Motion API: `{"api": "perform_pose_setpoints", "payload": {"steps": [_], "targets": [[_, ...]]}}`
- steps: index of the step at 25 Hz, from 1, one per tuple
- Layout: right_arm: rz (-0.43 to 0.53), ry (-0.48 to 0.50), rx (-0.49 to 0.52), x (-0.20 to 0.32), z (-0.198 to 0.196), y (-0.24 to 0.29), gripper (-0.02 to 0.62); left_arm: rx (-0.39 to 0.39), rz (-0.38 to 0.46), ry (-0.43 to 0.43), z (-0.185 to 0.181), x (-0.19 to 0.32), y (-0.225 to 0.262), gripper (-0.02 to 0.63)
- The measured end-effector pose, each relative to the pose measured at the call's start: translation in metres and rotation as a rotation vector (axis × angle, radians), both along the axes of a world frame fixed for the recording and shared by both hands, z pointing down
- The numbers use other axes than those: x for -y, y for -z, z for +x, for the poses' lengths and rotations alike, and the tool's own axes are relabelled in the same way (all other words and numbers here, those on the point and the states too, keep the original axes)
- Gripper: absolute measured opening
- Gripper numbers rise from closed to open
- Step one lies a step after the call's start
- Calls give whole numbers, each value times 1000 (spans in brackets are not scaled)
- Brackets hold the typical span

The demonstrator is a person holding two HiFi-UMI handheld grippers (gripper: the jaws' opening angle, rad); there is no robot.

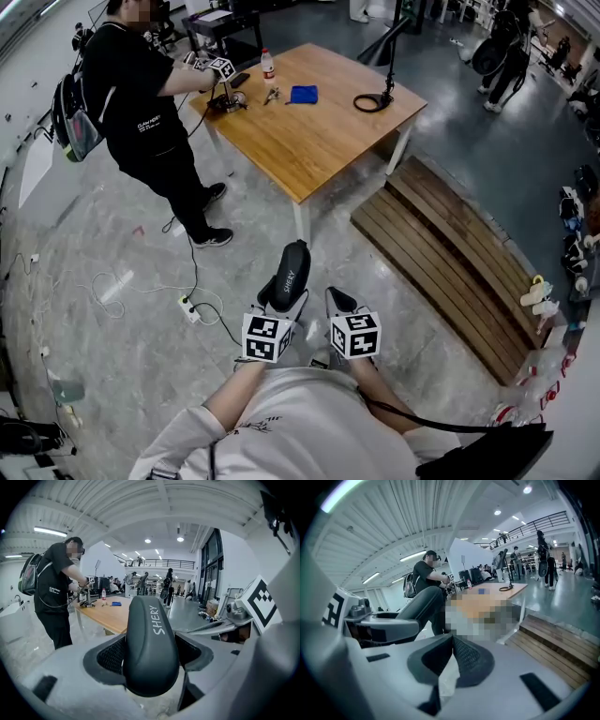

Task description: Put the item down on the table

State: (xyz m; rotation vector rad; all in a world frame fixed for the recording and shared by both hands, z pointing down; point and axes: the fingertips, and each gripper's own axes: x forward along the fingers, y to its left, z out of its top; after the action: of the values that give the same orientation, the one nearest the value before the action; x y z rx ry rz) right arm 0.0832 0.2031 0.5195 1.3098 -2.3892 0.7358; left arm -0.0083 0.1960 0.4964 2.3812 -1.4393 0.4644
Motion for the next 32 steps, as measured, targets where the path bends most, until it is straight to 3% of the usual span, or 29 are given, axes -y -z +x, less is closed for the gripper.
{"api": "perform_pose_setpoints", "payload": {"steps": [18,23,32], "targets": [[35,-72,-41,183,-56,21,6,-61,-3,-98,-46,189,5,333],[59,-91,-53,220,-77,31,6,-54,1,-133,-63,218,8,333],[44,-94,-56,255,-81,27,6,-76,-33,-110,-73,244,-4,333]]}}
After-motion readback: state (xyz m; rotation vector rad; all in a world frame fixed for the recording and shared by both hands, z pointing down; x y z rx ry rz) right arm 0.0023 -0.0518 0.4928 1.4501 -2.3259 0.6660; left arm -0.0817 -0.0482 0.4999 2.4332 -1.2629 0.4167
